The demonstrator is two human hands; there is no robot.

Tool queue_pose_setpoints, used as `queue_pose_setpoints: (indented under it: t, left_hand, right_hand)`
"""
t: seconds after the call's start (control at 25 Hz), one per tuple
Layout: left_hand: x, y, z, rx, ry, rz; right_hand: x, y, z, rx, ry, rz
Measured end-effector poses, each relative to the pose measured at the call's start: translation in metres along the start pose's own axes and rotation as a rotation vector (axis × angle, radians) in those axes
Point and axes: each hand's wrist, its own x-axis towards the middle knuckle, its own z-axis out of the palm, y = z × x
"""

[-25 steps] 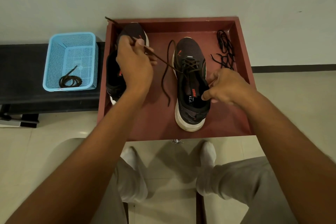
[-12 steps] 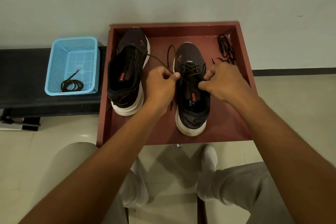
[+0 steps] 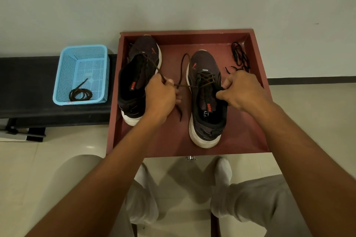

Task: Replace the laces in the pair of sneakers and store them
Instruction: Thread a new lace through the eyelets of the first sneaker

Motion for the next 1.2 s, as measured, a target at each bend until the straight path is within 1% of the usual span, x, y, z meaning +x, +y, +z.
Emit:
queue_pose_setpoints:
  t: [0.04,0.12,0.2,0.24,0.28,0.32,0.36,0.44,0.48,0.56,0.68,0.76,0.84,1.2]
  left_hand:
    - [0.001,-0.003,0.000,0.078,-0.028,-0.027]
    - [0.001,-0.005,-0.002,0.377,-0.062,0.006]
    - [-0.004,-0.001,-0.001,0.707,-0.057,0.095]
    - [-0.006,0.002,0.002,0.819,-0.031,0.155]
    - [-0.007,0.007,0.005,0.873,0.000,0.234]
    - [-0.006,0.013,0.009,0.845,0.019,0.306]
    - [-0.004,0.018,0.013,0.720,0.020,0.338]
    - [-0.004,0.024,0.023,0.402,-0.042,0.280]
    - [-0.004,0.024,0.028,0.303,-0.063,0.255]
    - [0.000,0.020,0.033,0.217,-0.086,0.235]
    - [0.004,0.023,0.030,0.067,-0.204,0.151]
    - [0.002,0.033,0.025,0.021,-0.289,0.124]
    - [-0.004,0.045,0.019,-0.012,-0.317,0.170]
    - [-0.031,0.102,-0.021,-0.175,-0.210,0.334]
  right_hand:
    - [0.000,0.001,-0.001,-0.005,-0.008,-0.014]
    - [-0.002,0.001,-0.004,-0.007,-0.032,-0.033]
    - [-0.004,0.000,-0.006,-0.010,-0.044,-0.041]
    - [-0.004,0.000,-0.007,-0.016,-0.050,-0.043]
    - [-0.003,-0.001,-0.007,-0.022,-0.060,-0.047]
    - [-0.003,-0.001,-0.007,-0.027,-0.071,-0.050]
    - [-0.002,-0.001,-0.008,-0.027,-0.080,-0.052]
    - [-0.001,0.000,-0.008,-0.022,-0.092,-0.058]
    - [0.000,-0.001,-0.008,-0.023,-0.097,-0.064]
    - [0.002,-0.001,-0.009,-0.023,-0.101,-0.069]
    - [0.006,0.000,-0.010,-0.009,-0.102,-0.052]
    - [0.007,0.000,-0.008,-0.004,-0.107,-0.043]
    - [0.006,0.000,-0.007,0.002,-0.104,-0.041]
    - [-0.003,-0.005,-0.009,-0.004,-0.075,-0.064]
